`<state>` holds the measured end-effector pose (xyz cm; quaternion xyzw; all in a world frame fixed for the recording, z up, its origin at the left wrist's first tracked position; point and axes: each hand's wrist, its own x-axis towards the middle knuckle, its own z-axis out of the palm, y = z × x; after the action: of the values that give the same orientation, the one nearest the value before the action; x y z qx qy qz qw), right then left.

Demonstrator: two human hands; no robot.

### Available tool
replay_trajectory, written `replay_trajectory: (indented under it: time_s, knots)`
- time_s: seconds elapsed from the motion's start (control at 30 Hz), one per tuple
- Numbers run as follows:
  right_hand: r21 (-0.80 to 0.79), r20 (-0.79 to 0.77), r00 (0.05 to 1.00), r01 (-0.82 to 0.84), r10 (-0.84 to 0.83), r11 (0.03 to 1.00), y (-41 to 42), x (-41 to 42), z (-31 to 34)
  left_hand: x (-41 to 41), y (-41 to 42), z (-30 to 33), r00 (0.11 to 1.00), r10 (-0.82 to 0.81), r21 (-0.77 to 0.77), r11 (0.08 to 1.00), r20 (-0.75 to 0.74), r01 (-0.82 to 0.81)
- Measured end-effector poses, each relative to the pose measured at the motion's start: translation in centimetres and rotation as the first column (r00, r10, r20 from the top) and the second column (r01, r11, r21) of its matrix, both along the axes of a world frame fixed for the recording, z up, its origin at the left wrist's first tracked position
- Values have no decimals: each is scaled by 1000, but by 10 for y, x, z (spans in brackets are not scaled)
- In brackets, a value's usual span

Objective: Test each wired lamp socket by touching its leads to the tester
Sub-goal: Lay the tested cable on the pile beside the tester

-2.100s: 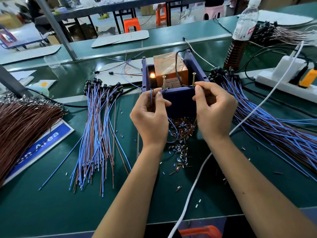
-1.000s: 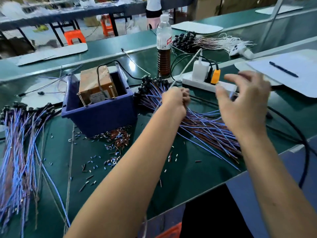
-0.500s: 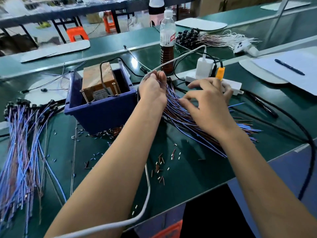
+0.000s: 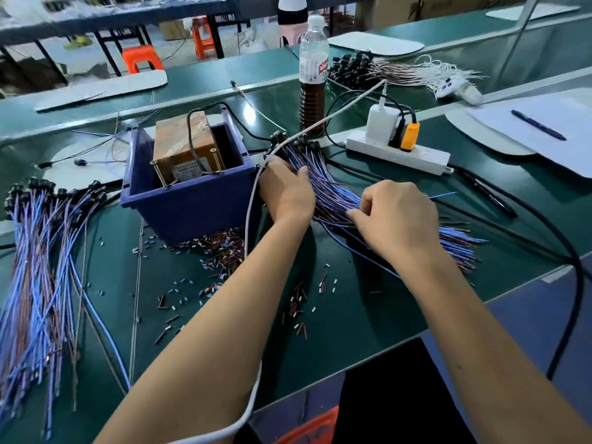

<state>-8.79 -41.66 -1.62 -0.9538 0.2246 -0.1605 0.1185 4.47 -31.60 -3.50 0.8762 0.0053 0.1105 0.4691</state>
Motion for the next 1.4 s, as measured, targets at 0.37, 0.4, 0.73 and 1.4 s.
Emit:
replay_trajectory:
  time_s: [0.37,0.4,0.73,1.4]
  knots:
    - [50,137,988,-82,75,995,18,11,-10,-5,4,-1,996,-93,154,984,-9,93]
    - [31,79,994,-79,77,996,18,13,-12,-6,3,-1,992,-119,152,981,-31,122]
    - [137,304,942,-190,141,972,45,18,-4,-40,49,27,754,-510,-22,834,-414,552]
    - [256,-203,625,-709,753,657,299,76,4,9,316,7,908,419,772,567,32,-288]
